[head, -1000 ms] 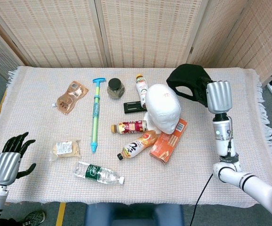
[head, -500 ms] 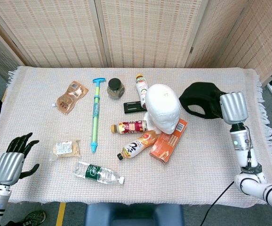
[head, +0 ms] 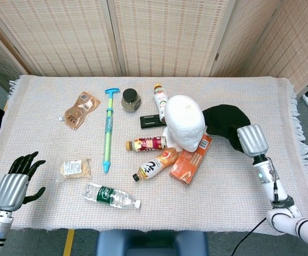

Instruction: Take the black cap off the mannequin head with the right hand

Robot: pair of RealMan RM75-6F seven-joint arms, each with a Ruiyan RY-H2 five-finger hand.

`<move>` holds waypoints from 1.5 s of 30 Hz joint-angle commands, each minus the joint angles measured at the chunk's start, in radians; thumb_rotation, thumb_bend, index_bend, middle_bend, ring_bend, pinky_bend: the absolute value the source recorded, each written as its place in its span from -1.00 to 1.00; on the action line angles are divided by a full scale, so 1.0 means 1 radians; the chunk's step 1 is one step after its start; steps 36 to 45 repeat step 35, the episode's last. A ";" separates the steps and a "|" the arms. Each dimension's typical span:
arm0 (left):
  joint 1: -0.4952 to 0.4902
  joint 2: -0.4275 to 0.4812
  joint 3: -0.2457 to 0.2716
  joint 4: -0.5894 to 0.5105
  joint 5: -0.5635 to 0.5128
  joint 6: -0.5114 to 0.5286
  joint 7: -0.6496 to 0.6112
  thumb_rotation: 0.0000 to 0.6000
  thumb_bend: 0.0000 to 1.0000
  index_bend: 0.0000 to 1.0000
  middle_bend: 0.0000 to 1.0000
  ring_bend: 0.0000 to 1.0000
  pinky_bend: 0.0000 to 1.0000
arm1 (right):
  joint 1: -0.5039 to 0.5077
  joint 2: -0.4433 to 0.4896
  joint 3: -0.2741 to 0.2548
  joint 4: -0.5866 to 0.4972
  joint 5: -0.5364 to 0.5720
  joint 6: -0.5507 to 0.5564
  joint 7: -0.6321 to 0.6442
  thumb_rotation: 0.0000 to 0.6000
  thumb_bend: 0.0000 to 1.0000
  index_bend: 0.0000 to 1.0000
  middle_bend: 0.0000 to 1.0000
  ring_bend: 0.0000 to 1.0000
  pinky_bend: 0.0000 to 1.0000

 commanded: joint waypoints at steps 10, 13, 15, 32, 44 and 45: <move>0.003 0.001 0.002 0.005 -0.007 -0.001 -0.007 1.00 -0.40 -0.56 -0.85 -0.83 -0.78 | -0.099 0.194 -0.016 -0.369 0.054 0.038 -0.088 0.33 -1.00 -0.99 -0.50 -0.52 -0.03; 0.006 0.002 0.002 0.006 -0.013 0.002 -0.010 1.00 -0.40 -0.56 -0.84 -0.83 -0.78 | -0.158 0.247 -0.030 -0.471 0.055 0.109 -0.113 0.44 -1.00 -0.92 -0.50 -0.52 -0.03; 0.008 0.001 0.000 0.007 -0.018 0.004 -0.009 1.00 -0.40 -0.56 -0.84 -0.83 -0.78 | -0.195 0.279 -0.044 -0.524 0.055 0.149 -0.136 0.51 -0.97 -0.86 -0.50 -0.52 -0.03; 0.051 -0.047 -0.044 0.039 -0.088 0.093 0.037 1.00 -0.41 -0.68 -0.85 -0.83 -0.79 | -0.425 0.420 -0.167 -0.736 -0.028 0.333 -0.136 0.62 -0.93 -0.88 -0.59 -0.85 -0.41; 0.058 -0.040 -0.042 0.033 -0.096 0.092 0.035 1.00 -0.41 -0.68 -0.85 -0.83 -0.79 | -0.431 0.400 -0.164 -0.717 -0.045 0.340 -0.135 0.61 -0.93 -0.88 -0.61 -0.88 -0.48; 0.058 -0.040 -0.042 0.033 -0.096 0.092 0.035 1.00 -0.41 -0.68 -0.85 -0.83 -0.79 | -0.431 0.400 -0.164 -0.717 -0.045 0.340 -0.135 0.61 -0.93 -0.88 -0.61 -0.88 -0.48</move>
